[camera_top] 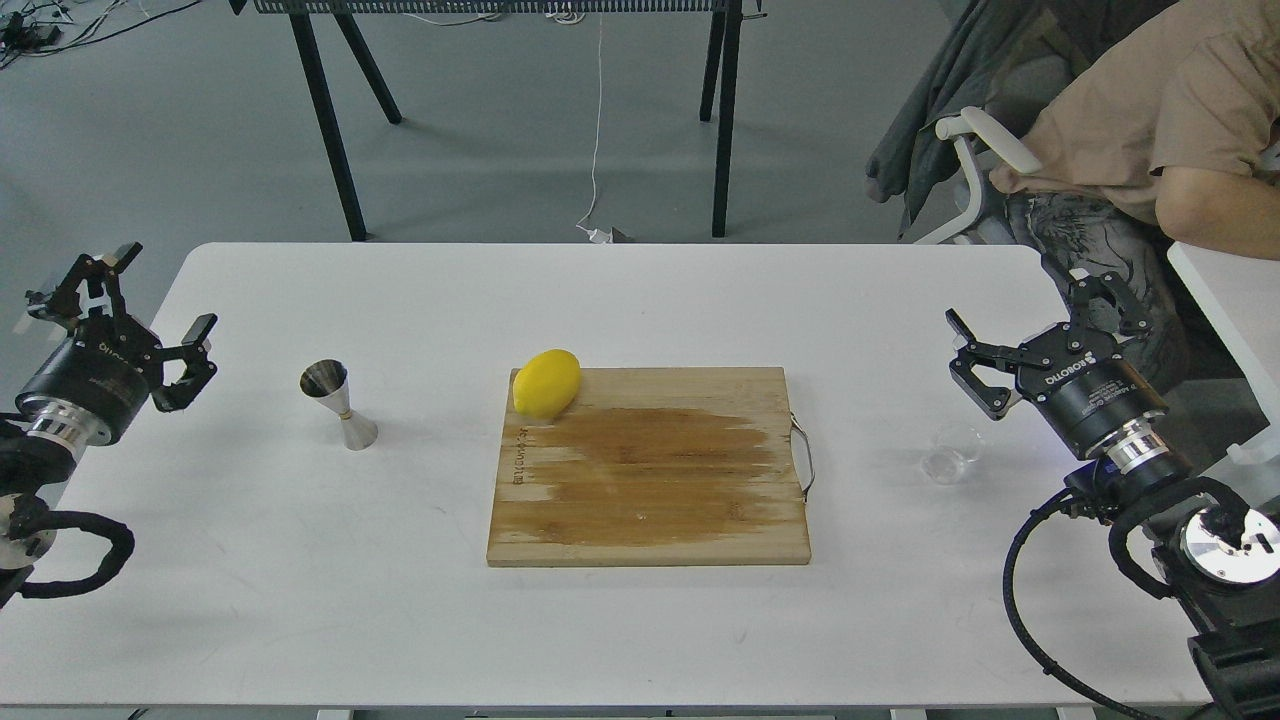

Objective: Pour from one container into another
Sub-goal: 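Move the left hand down toward the metal jigger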

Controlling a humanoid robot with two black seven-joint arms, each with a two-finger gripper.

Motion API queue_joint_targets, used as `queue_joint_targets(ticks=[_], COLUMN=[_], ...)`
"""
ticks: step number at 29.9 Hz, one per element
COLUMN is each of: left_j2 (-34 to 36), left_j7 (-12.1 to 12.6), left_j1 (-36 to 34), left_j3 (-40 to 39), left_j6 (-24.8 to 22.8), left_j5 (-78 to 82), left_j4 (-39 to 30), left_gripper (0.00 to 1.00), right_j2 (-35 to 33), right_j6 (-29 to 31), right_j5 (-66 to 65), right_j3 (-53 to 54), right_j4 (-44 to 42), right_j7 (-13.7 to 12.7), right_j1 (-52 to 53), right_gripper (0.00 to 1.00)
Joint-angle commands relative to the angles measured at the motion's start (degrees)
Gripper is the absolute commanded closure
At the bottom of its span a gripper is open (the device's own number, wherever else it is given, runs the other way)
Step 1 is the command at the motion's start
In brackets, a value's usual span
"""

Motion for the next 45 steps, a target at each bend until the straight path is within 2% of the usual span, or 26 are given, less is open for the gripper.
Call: queue_joint_targets(ticks=[1,11,17,22,27,33,34,37,42,45], left_j2=[-1.74,-1.14,6.58,8.18,10.55,11.87,12.48,14.06,16.35,17.84], left_j7=[0.00,0.00,0.00,0.00,0.00,0.00,0.00,0.00,0.00,0.00], left_j1=[-0.85,-1.91,-3.05,-7.09,-8.50,-8.59,-8.59,-8.50,-7.10,-3.16], left_j3=[-0.10,0.07,-0.10,-0.10,-0.01,-0.10,-0.10,0.16,1.04,1.22], left_j6=[0.00,0.00,0.00,0.00,0.00,0.00,2.23,12.76,33.24,42.47], left_j5=[-0.10,0.60,5.60,13.96,20.36,32.84,34.69,40.67,52.80,58.07], left_j4=[-0.26,1.15,0.80,0.44,-6.66,-18.70,-20.63,-25.74,-30.66,-32.95], left_gripper=[0.00,0.00,0.00,0.01,0.01,0.01,0.01,0.01,0.01,0.01], right_j2=[0.00,0.00,0.00,0.00,0.09,0.18,0.18,0.18,0.18,0.18], right_j6=[0.00,0.00,0.00,0.00,0.00,0.00,0.00,0.00,0.00,0.00], right_j5=[0.00,0.00,0.09,0.09,0.09,0.09,0.09,0.09,0.09,0.00], right_j3=[0.00,0.09,0.44,0.44,0.09,0.00,0.00,0.00,0.00,-0.09], right_j4=[-0.04,0.14,0.40,0.31,0.49,0.66,0.66,0.58,0.49,0.31], right_j7=[0.00,0.00,0.00,0.00,0.00,0.00,0.00,0.00,0.00,0.00], right_j1=[0.01,0.01,0.01,-0.08,-0.08,-0.25,-0.25,-0.34,-0.43,-0.43], right_gripper=[0.01,0.01,0.01,0.01,0.01,0.01,0.01,0.01,0.01,0.01])
